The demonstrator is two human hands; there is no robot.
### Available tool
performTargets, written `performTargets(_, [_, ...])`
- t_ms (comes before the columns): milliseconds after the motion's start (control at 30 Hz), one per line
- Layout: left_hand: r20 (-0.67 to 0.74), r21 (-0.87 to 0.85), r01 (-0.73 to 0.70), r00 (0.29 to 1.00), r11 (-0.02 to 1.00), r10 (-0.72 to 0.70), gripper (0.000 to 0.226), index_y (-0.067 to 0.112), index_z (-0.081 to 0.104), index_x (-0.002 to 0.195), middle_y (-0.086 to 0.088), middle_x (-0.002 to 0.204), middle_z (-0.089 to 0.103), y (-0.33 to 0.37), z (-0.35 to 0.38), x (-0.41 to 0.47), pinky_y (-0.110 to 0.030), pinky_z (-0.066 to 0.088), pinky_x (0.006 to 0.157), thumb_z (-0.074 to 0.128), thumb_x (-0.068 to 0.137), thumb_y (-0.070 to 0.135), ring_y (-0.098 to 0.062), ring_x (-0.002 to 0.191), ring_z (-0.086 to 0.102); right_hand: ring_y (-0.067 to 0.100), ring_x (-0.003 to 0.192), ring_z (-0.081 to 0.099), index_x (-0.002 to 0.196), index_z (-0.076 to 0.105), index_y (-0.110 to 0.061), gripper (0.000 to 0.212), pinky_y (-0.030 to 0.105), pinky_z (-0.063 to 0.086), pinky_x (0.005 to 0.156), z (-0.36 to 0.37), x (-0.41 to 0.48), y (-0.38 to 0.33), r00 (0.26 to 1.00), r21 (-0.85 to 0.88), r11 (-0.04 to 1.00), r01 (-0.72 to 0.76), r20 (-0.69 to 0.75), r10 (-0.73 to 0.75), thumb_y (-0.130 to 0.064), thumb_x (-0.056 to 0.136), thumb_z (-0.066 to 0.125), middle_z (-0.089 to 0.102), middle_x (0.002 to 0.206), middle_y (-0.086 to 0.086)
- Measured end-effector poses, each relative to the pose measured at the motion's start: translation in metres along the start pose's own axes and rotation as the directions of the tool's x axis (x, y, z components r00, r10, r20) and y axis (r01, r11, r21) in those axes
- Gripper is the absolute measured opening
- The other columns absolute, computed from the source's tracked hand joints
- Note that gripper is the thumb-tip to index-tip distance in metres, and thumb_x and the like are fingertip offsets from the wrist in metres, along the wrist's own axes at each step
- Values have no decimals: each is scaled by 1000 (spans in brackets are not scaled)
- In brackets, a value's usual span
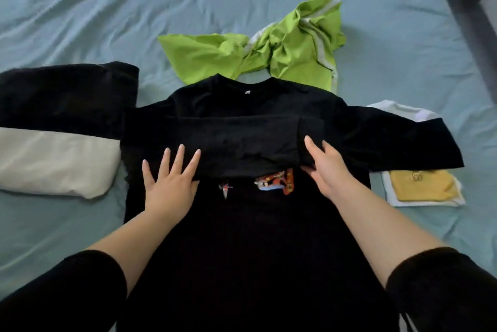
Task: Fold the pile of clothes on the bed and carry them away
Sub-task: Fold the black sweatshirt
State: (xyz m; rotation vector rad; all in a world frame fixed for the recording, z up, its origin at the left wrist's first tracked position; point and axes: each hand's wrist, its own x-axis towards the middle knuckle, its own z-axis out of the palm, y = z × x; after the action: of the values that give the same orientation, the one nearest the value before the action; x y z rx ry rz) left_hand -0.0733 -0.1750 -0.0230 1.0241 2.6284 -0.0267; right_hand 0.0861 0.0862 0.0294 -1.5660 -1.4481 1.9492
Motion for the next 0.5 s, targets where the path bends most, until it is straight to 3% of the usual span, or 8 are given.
performTargets(133, [114,26,65,991,998,-68,73,44,-21,147,0,162,-16,20,11,9,-69,-2,109,35,99,47,-31,148,-15,18,106,63,115,65,-18,22,38,53,92,-40,38,28,991,-166,980,-113,-93,98,-14,95,57,67,118,3])
performTargets(233, [139,45,91,986,995,-96,71,47,-24,145,1,162,-16,22,18,11,-71,0,109,31,100,43,-31,148,-13,21,103,64,103,66,-19,14,42,53,95,-46,51,43,990,-278,950,-142,-68,127,-14,96,55,68,110,5])
performTargets(333, [108,-9,109,988,994,-107,69,52,-22,143,2,163,-13,28,14,13,-72,-1,107,30,100,40,-30,149,-11,24,101,66,105,65,-21,16,43,55,92,-46,56,41,994,-338,940,-50,-109,13,-17,96,52,69,105,6])
performTargets(400, [63,-41,89,994,995,-86,70,55,-22,141,3,162,-13,41,8,14,-73,-3,106,32,100,40,-29,149,-11,21,104,63,120,60,-18,25,42,53,95,-52,61,32,975,-325,946,7,-207,-79,-19,97,50,65,112,3])
performTargets(500, [56,-18,37,998,999,-36,73,55,-25,141,4,161,-17,67,8,16,-73,-2,106,34,98,46,-30,148,-14,21,102,60,120,59,-15,25,43,53,94,-73,76,18,923,-243,970,26,-366,-116,-16,98,49,62,112,3])
